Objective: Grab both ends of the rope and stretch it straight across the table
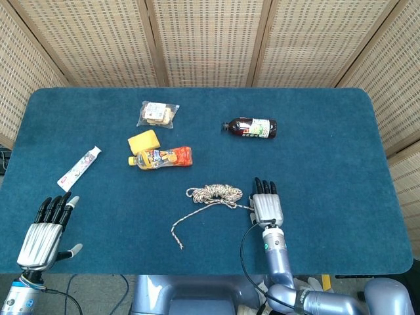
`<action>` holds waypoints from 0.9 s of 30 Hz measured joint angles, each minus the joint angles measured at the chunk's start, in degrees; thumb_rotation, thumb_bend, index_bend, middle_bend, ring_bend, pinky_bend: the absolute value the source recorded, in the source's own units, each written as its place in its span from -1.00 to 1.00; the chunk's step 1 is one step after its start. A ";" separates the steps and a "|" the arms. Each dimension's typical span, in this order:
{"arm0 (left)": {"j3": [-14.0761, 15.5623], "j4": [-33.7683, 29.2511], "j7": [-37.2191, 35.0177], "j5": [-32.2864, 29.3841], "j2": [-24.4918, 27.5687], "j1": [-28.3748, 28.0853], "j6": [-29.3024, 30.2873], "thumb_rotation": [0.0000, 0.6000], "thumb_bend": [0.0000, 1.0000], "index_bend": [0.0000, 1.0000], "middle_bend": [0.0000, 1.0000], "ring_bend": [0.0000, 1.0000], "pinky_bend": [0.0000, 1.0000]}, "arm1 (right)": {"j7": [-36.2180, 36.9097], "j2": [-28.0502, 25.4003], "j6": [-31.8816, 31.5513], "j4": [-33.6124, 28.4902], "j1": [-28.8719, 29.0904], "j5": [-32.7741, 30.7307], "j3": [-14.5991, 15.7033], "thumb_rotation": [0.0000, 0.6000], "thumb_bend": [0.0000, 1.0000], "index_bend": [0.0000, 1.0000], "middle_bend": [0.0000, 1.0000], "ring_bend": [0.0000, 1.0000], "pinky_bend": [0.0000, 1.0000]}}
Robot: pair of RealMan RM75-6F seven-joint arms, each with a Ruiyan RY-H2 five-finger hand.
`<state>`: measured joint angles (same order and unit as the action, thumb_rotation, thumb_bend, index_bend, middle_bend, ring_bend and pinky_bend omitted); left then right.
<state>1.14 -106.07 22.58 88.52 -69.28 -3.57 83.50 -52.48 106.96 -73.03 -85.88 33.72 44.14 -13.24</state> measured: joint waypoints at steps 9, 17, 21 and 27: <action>-0.05 0.10 -0.06 -0.31 -0.01 -0.16 -0.19 1.00 -1.00 -1.00 -1.00 -1.00 -1.00 | 0.27 0.78 0.38 1.41 0.61 -0.80 -0.26 1.00 -0.16 0.15 -1.00 -1.00 -1.00; -0.05 0.07 0.20 -0.48 -0.15 -0.28 -0.29 1.00 -1.00 -1.00 -1.00 -1.00 -1.00 | 0.75 0.89 0.38 1.89 1.06 -0.34 -0.12 1.00 -0.13 0.30 -1.00 -1.00 -1.00; 0.02 0.04 0.09 -0.38 -0.09 -0.23 -0.11 1.00 -1.00 -1.00 -1.00 -1.00 -1.00 | 0.81 0.87 0.30 1.97 1.14 -0.13 0.15 1.00 -0.13 0.36 -1.00 -1.00 -1.00; 0.15 0.19 -0.07 0.25 -0.20 -0.37 -0.06 1.00 -1.00 -1.00 -1.00 -1.00 -1.00 | 1.25 0.76 0.21 1.80 1.26 0.51 0.49 1.00 -0.13 0.36 -1.00 -1.00 -1.00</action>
<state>1.29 -105.88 22.51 88.77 -69.48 -3.94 83.44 -51.23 107.72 -72.82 -84.08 34.98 44.65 -12.75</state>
